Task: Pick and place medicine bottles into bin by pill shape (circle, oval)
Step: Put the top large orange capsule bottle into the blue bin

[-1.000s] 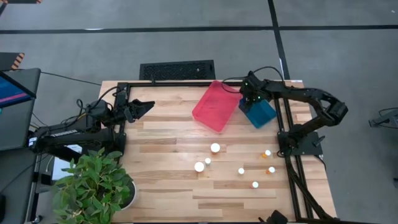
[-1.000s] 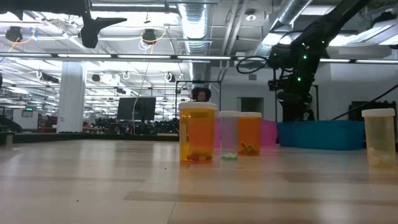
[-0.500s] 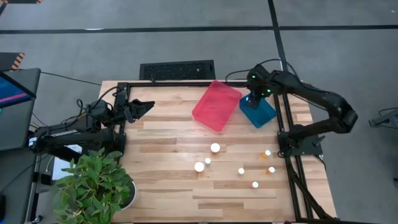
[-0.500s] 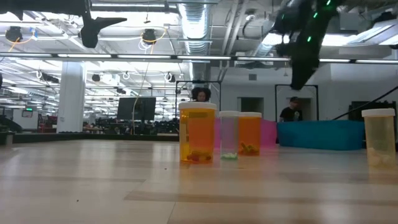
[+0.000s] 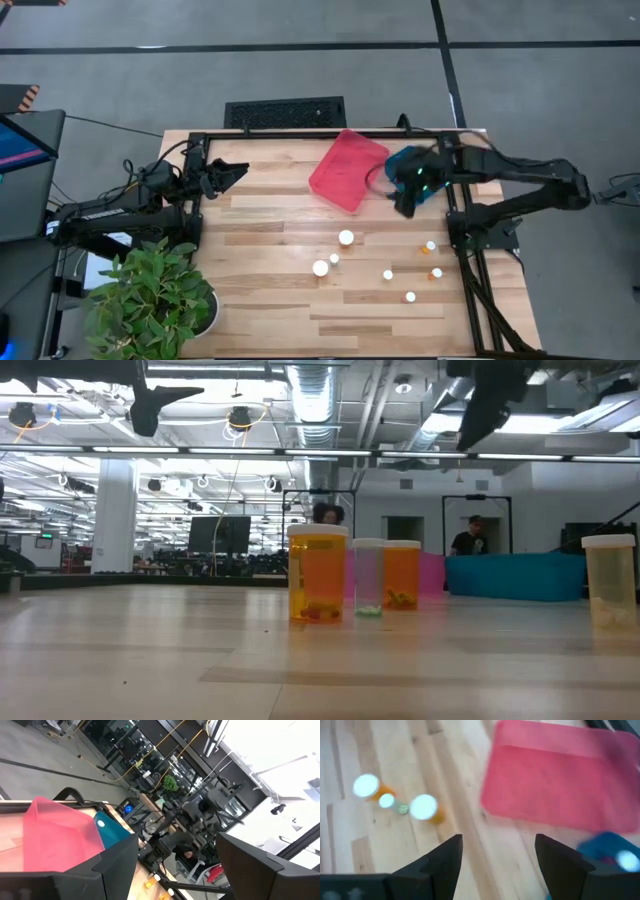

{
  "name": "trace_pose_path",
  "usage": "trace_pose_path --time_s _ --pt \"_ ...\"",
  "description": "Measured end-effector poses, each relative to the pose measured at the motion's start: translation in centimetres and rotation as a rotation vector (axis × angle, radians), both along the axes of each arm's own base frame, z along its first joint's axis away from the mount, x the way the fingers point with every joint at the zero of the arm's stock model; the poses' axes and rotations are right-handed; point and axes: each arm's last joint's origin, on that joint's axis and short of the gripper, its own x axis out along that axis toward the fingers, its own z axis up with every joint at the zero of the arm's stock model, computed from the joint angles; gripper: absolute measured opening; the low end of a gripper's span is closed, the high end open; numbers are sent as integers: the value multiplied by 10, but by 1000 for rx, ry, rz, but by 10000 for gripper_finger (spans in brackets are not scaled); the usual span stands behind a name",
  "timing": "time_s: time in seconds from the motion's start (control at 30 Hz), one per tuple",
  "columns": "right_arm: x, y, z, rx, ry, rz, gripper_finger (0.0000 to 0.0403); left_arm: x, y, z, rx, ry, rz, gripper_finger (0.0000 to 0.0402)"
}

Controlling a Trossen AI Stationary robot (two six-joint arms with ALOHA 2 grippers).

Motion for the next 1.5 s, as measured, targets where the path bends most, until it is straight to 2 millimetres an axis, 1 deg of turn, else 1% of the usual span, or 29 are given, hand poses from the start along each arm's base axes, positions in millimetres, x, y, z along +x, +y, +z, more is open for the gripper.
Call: trace_pose_path --time_s 0.13,0.27,0.4,0.47,0.6,0.7,0.87,1.1,1.23,1.37,1.43,1.5 --pt "25 21 -15 -38 42 124 260 0 -1 0 25 7 -15 259" --pt "45 40 -34 -60 105 268 260 0 0 0 27 8 -14 264" --pt "63 52 -51 -63 135 324 265 0 -1 0 27 10 -15 279" --pt "72 58 -58 -67 126 364 275 0 0 0 26 12 -15 287" --pt "90 69 -73 -16 103 436 307 0 -1 0 32 15 -31 298" --pt "98 74 -82 -18 104 455 324 0 -2 0 36 14 -50 300" --pt "107 75 -94 -22 108 451 338 1 -2 0 45 16 -68 300" --pt "120 76 -112 -59 126 493 345 1 -2 0 68 20 -74 300" --pt "125 71 -122 -79 154 467 343 1 -2 0 68 20 -74 300" --pt "129 66 -125 -94 155 462 344 1 -2 0 69 20 -73 300" --pt "127 62 -127 -101 180 472 343 1 -2 0 69 20 -73 300" --pt "131 61 -130 -102 171 474 342 1 -2 0 68 22 -73 300"
